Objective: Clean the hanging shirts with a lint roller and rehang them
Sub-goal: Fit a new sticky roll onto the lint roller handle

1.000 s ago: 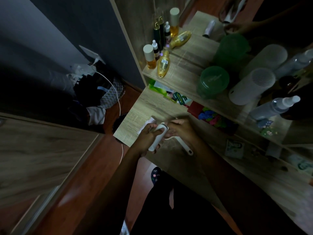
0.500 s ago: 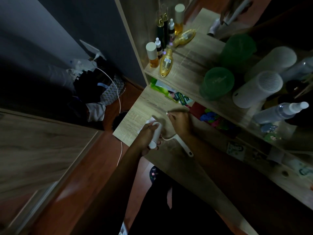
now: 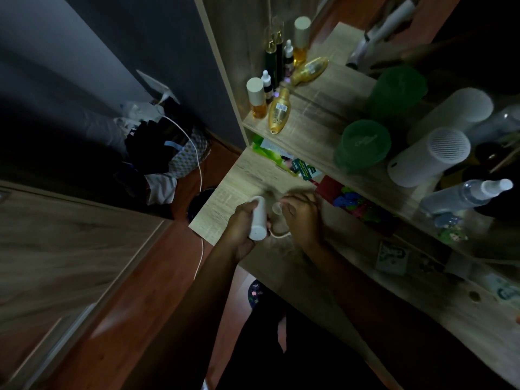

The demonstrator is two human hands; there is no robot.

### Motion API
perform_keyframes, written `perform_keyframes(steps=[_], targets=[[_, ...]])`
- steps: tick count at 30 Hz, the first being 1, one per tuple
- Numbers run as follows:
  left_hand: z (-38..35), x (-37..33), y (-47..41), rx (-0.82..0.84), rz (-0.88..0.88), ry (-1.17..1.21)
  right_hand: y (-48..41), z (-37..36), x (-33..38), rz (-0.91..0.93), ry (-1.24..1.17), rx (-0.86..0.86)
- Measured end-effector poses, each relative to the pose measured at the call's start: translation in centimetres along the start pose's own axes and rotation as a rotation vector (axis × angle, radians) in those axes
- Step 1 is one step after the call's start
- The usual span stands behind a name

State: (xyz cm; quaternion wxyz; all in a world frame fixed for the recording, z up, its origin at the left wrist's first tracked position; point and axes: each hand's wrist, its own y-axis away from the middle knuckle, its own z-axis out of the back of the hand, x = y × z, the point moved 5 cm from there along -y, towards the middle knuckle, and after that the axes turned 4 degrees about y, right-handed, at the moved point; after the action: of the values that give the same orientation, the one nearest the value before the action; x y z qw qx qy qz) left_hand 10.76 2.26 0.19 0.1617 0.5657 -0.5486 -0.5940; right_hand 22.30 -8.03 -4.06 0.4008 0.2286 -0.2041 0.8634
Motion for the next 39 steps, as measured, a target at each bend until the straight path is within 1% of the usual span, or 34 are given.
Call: perform_keyframes(steps=[2,5,7,8,10,12,14,17,21,25,28,32,33,34,37,39], targets=[[-0.2,-0.4,0.0,-0.010,-0.052,-0.007,1.9,1.0,0.3,-0.194,-0.151,0.043],[-0.5,-1.1,0.2,-0.030,-0.146,-0.047,4.6,1.7,0.6,-0.641,-0.622,0.185],[-0.7,-1.5,0.3,-0.048,-0.208,-0.089,5.7,2.2,1.5,-0.852,-0.876,0.303],[-0.7,-1.6,0.4,-0.069,-0.242,-0.113,6.0,2.4,2.1,-0.907,-0.999,0.360],[-1.2,-1.8,1.0,-0.076,-0.322,-0.162,6.0,3.1,3.5,-0.928,-1.239,0.432],[-1.7,-2.0,1.7,-0.053,-0.411,-0.220,5.6,3.8,4.6,-0.882,-1.398,0.455],[-2.1,-2.2,2.6,-0.046,-0.489,-0.265,5.1,4.3,5.2,-0.808,-1.481,0.450],[-2.6,-2.5,3.8,-0.035,-0.577,-0.288,4.7,4.7,4.9,-0.727,-1.505,0.438],[-2.8,-2.5,4.5,-0.064,-0.635,-0.301,4.8,5.0,4.1,-0.759,-1.500,0.420],[-2.6,-2.2,4.6,-0.088,-0.634,-0.239,5.2,4.9,3.6,-0.755,-1.507,0.437],[-2.5,-1.9,4.8,-0.093,-0.656,-0.207,5.5,4.9,3.2,-0.778,-1.502,0.413],[-1.9,-1.3,4.2,-0.159,-0.604,-0.147,5.8,5.3,2.3,-0.761,-1.387,0.396],[-1.8,-1.4,3.8,-0.163,-0.605,-0.175,5.8,5.5,2.0,-0.770,-1.355,0.374],[-1.8,-1.6,3.4,-0.167,-0.626,-0.252,5.8,5.4,1.6,-0.781,-1.321,0.351],[-2.7,-2.8,2.0,-0.163,-0.763,-0.609,5.7,4.9,0.5,-0.798,-1.218,0.299],[-3.8,-3.6,0.8,-0.125,-0.873,-0.795,5.6,4.7,-0.3,-0.808,-1.155,0.270]])
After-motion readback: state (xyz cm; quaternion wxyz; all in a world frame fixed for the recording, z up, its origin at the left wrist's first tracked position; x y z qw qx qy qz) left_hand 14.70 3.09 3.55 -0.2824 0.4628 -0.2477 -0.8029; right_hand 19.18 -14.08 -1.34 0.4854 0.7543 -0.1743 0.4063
